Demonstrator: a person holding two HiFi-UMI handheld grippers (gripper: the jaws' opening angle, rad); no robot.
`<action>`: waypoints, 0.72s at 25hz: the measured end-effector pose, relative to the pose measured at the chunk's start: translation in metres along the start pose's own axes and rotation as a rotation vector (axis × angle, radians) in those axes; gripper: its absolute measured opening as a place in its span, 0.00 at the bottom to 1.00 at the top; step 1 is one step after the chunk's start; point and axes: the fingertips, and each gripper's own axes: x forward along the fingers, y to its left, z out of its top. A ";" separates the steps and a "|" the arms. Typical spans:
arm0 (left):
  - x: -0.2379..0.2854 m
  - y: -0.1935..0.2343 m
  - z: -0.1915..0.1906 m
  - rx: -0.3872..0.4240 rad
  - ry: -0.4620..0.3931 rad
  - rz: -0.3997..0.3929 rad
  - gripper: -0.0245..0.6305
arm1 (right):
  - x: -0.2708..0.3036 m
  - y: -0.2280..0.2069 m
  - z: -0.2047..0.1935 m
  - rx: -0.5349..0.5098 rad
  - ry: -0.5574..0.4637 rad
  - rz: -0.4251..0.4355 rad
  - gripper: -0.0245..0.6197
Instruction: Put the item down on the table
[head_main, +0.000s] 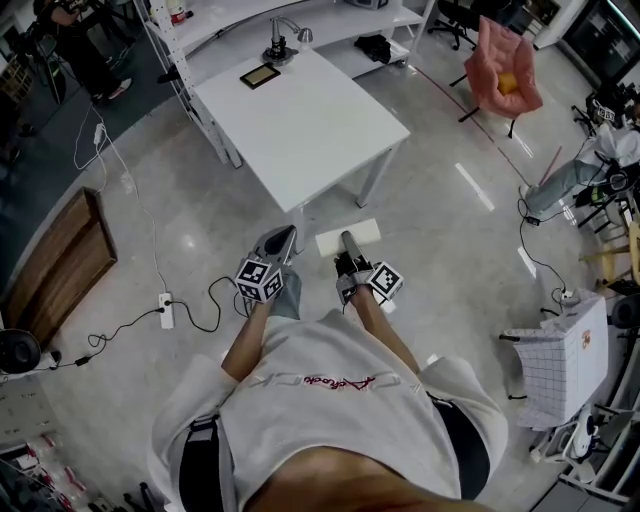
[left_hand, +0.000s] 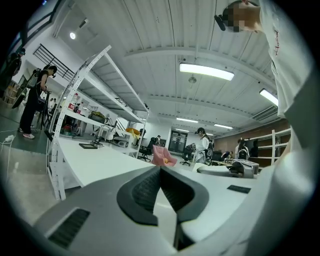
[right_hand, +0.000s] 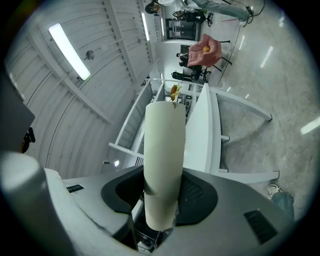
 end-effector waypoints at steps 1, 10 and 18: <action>0.006 0.005 0.000 0.000 -0.001 -0.001 0.07 | 0.007 -0.002 0.003 0.007 -0.001 0.006 0.33; 0.066 0.071 0.021 0.000 0.002 -0.024 0.06 | 0.086 -0.017 0.029 -0.002 -0.022 0.000 0.33; 0.107 0.134 0.053 -0.017 0.003 -0.025 0.07 | 0.161 -0.011 0.036 0.005 -0.019 -0.007 0.33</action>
